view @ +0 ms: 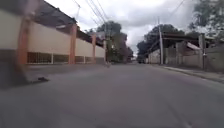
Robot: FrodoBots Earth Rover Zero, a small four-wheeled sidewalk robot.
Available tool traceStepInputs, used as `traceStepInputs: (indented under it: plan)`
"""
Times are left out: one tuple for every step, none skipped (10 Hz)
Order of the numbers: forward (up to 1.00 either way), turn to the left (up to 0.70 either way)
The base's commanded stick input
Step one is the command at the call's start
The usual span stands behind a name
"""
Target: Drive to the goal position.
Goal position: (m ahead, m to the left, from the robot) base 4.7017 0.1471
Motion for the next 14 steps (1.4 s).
traceStepInputs:
  plan:
    - [1.0, 0.0]
    - [1.0, 0.0]
    - [1.0, 0.0]
    - [1.0, 0.0]
    - [1.0, 0.0]
    - [1.0, -0.2]
    - [1.0, -0.25]
    - [1.0, -0.31]
    - [1.0, -0.36]
    - [1.0, -0.4]
    - [1.0, -0.39]
    - [1.0, -0.36]
    - [1.0, -0.32]
    - [1.0, -0.18]
